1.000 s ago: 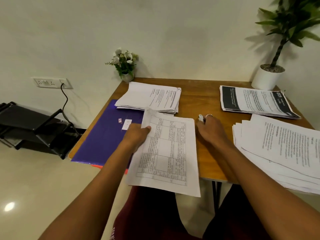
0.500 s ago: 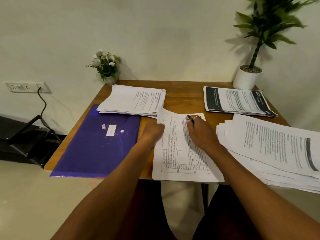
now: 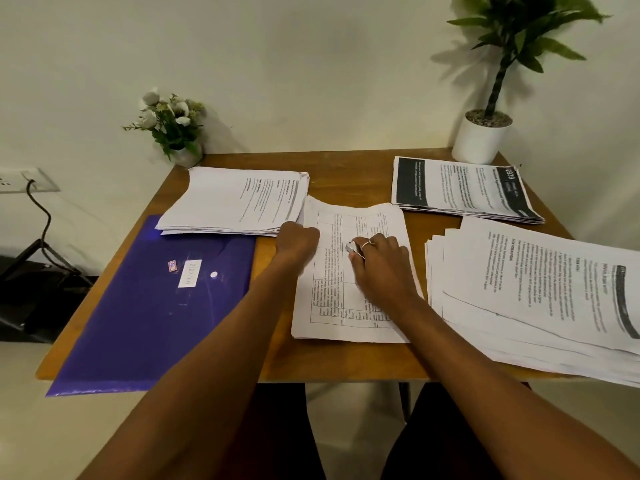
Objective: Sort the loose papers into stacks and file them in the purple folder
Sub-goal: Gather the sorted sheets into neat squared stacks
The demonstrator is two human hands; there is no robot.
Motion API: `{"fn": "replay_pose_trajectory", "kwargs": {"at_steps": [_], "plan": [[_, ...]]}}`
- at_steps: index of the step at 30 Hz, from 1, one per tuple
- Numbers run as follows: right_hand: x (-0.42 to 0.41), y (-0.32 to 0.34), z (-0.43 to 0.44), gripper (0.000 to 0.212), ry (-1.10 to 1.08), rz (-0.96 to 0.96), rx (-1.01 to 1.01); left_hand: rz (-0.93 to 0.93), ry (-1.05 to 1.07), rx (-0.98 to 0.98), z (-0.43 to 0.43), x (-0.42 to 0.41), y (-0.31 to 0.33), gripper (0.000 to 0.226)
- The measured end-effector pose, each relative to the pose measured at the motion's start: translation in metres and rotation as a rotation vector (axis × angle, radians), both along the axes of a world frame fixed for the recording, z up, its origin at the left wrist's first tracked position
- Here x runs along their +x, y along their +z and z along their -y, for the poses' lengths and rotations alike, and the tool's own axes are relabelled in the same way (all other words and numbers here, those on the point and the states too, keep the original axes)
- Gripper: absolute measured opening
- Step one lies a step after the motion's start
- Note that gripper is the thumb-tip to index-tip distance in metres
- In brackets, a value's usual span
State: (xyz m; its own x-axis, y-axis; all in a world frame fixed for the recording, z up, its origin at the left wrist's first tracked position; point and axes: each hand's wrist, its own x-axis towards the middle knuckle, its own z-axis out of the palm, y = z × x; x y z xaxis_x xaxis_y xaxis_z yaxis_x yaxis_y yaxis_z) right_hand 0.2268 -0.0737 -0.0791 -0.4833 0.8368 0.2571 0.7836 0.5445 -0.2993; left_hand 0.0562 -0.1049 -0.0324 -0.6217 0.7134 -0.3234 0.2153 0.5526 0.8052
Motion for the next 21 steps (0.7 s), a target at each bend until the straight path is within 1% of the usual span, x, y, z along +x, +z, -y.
{"fn": "replay_pose_trajectory", "kwargs": {"at_steps": [2, 6, 7, 9, 11, 13, 14, 15, 16, 18, 19, 21], "plan": [[-0.003, -0.002, -0.004, 0.045, -0.015, 0.017, 0.017, -0.072, -0.069, -0.022, 0.0, -0.007, 0.003, 0.012], [-0.005, -0.003, -0.006, 0.045, -0.022, 0.043, 0.071, -0.308, -0.172, -0.153, 0.016, -0.034, 0.013, 0.023], [-0.003, -0.003, -0.007, 0.044, -0.03, 0.043, 0.092, -0.393, -0.175, -0.164, 0.018, -0.043, 0.013, 0.023], [-0.002, 0.0, -0.007, 0.042, -0.039, -0.003, 0.15, -0.628, -0.179, -0.156, 0.025, -0.059, 0.017, 0.028], [-0.006, 0.004, -0.005, 0.04, -0.009, -0.093, 0.191, -0.794, -0.247, -0.101, 0.03, -0.072, 0.018, 0.044], [-0.014, 0.005, 0.002, 0.038, 0.057, -0.161, 0.192, -0.93, -0.37, -0.114, 0.031, -0.081, 0.015, 0.073], [-0.016, 0.004, 0.006, 0.036, 0.091, -0.176, 0.201, -0.944, -0.419, -0.135, 0.029, -0.085, 0.011, 0.087], [-0.018, 0.001, 0.01, 0.033, 0.118, -0.181, 0.213, -0.91, -0.454, -0.15, 0.027, -0.09, 0.006, 0.097], [-0.019, -0.003, 0.014, 0.03, 0.136, -0.175, 0.221, -0.839, -0.482, -0.158, 0.024, -0.094, 0.002, 0.102], [-0.019, -0.007, 0.016, 0.028, 0.129, -0.155, 0.218, -0.717, -0.519, -0.162, 0.017, -0.098, -0.003, 0.1], [-0.019, -0.008, 0.015, 0.028, 0.113, -0.149, 0.215, -0.721, -0.529, -0.171, 0.014, -0.098, -0.004, 0.094], [-0.018, -0.009, 0.015, 0.027, 0.097, -0.144, 0.215, -0.847, -0.56, -0.204, 0.008, -0.096, -0.004, 0.08]]}}
